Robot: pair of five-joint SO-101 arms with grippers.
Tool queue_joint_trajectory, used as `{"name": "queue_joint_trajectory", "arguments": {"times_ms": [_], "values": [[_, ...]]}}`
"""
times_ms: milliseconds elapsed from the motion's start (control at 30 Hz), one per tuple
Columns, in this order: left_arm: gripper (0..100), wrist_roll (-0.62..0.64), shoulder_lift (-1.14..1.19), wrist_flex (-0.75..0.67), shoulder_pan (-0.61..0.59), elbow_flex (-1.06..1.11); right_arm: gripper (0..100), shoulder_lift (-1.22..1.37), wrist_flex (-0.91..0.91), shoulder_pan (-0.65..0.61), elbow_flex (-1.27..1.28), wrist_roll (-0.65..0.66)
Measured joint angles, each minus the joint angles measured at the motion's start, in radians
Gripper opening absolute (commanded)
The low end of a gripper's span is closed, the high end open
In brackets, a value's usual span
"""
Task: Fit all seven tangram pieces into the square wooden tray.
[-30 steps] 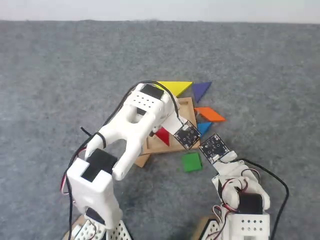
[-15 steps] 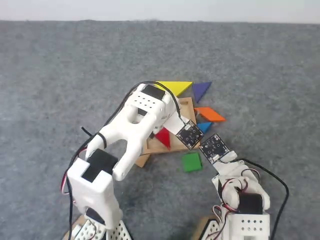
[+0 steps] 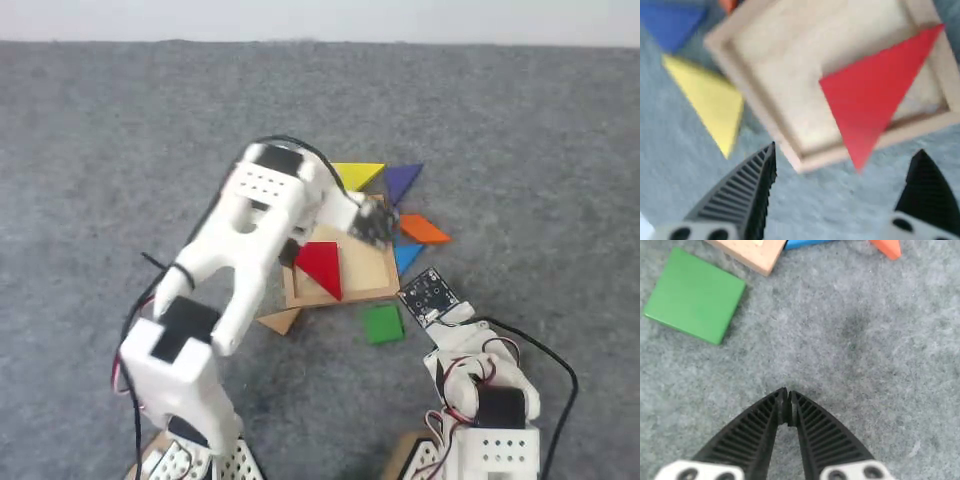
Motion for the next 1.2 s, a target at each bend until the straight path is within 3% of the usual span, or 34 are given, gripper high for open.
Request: {"name": "queue_joint_trajectory", "arguments": {"times_ms": [100, 233, 367, 500, 633, 900, 1033, 1200], "values": [[24, 0.207, -0.104, 0.055, -0.06, 0.0, 0.9, 0.0, 0.0, 0.0, 0.0, 0.0], [9, 0.575, -0.232, 0.112, -0.158, 0.02, 0.9, 0.0, 0.0, 0.0, 0.0, 0.0], [9, 0.919, -0.284, 0.115, -0.242, 0.18, 0.9, 0.0, 0.0, 0.0, 0.0, 0.0], [9, 1.148, -0.293, -0.031, -0.276, 0.423, 0.9, 0.0, 0.0, 0.0, 0.0, 0.0], [5, 1.312, -0.293, -0.123, -0.272, 0.532, 0.9, 0.0, 0.0, 0.0, 0.0, 0.0], [3, 1.608, -0.293, -0.138, -0.212, 0.534, 0.9, 0.0, 0.0, 0.0, 0.0, 0.0], [3, 1.68, -0.293, -0.152, -0.135, 0.534, 0.9, 0.0, 0.0, 0.0, 0.0, 0.0], [3, 1.74, -0.23, -0.269, -0.086, 0.534, 0.9, 0.0, 0.0, 0.0, 0.0, 0.0]]}}
